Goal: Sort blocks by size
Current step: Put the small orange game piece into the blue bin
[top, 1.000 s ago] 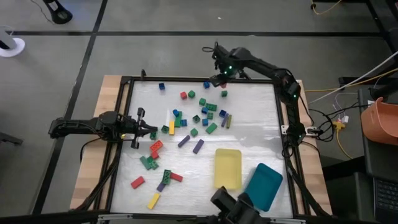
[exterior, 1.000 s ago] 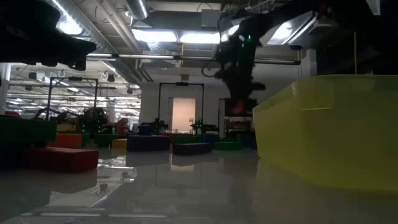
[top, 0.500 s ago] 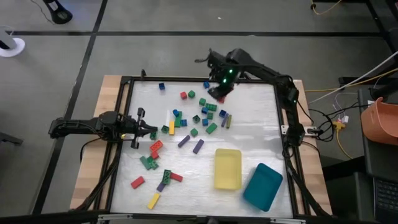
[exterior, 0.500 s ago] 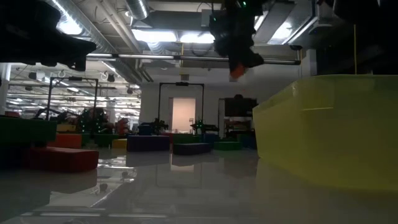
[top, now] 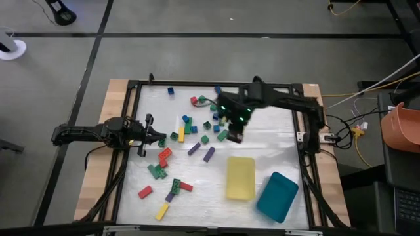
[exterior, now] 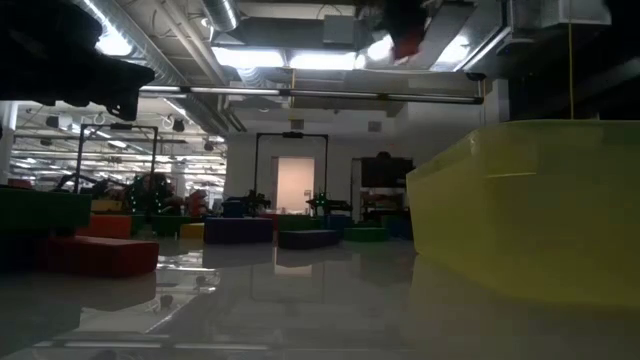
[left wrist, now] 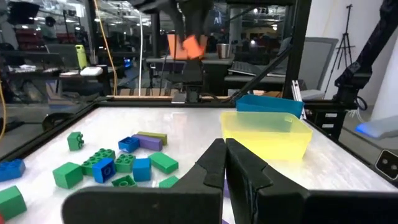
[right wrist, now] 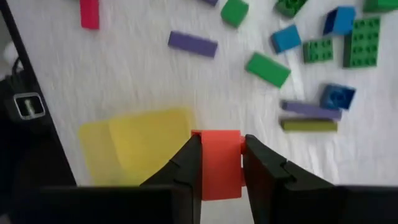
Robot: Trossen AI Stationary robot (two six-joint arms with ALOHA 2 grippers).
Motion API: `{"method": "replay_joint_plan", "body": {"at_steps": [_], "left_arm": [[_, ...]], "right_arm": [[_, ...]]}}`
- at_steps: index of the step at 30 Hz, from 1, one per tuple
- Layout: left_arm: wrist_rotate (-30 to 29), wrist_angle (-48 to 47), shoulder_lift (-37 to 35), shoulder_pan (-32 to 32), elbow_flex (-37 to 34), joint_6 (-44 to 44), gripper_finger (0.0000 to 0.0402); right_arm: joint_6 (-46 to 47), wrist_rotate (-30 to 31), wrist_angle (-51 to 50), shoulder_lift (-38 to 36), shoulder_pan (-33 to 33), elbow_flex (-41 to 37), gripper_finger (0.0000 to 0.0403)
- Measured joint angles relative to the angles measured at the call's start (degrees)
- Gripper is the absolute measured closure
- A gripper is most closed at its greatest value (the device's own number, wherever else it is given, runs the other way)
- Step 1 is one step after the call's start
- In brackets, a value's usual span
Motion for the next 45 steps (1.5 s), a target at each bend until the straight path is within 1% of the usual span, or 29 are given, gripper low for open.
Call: {"method": "replay_joint_plan", "body": {"at_steps": [4,7,9,12,15,18,23,28,33,39,45], "left_arm": [[0.0,0.0,0.0,0.0,0.0,0.0,0.0402],[0.0,0.0,0.0,0.0,0.0,1.4,0.0402],[0.0,0.0,0.0,0.0,0.0,3.4,0.0402],[0.0,0.0,0.0,0.0,0.0,5.4,0.0402],[0.0,0.0,0.0,0.0,0.0,6.7,0.0402],[0.0,0.0,0.0,0.0,0.0,6.3,0.0402],[0.0,0.0,0.0,0.0,0.0,3.0,0.0402],[0.0,0.0,0.0,0.0,0.0,-0.1,0.0402],[0.0,0.0,0.0,0.0,0.0,-0.3,0.0402],[0.0,0.6,0.0,0.0,0.0,-1.9,0.0402],[-0.8,5.5,0.0,0.0,0.0,-5.4,0.0402]], "right_arm": [[8.5,5.1,0.1,-8.3,6.0,-9.9,0.0317],[18.9,8.3,-0.1,-15.5,11.3,-19.8,0.0317],[27.6,10.1,-0.3,-19.5,15.4,-26.7,0.0317],[40.3,10.4,1.3,-23.9,21.1,-35.4,0.0317],[48.3,8.2,6.9,-26.9,26.0,-41.9,0.0317],[50.2,5.5,13.3,-27.5,29.8,-46.1,0.0317],[50.3,0.7,19.5,-27.4,35.6,-52.7,0.0312],[47.7,-4.9,23.7,-27.4,38.2,-57.2,0.03],[47.7,-4.6,26.0,-27.4,37.9,-58.7,0.0297],[47.7,0.0,26.1,-27.4,38.0,-58.7,0.0295],[47.3,0.3,25.6,-26.9,38.0,-58.7,0.0295]]}}
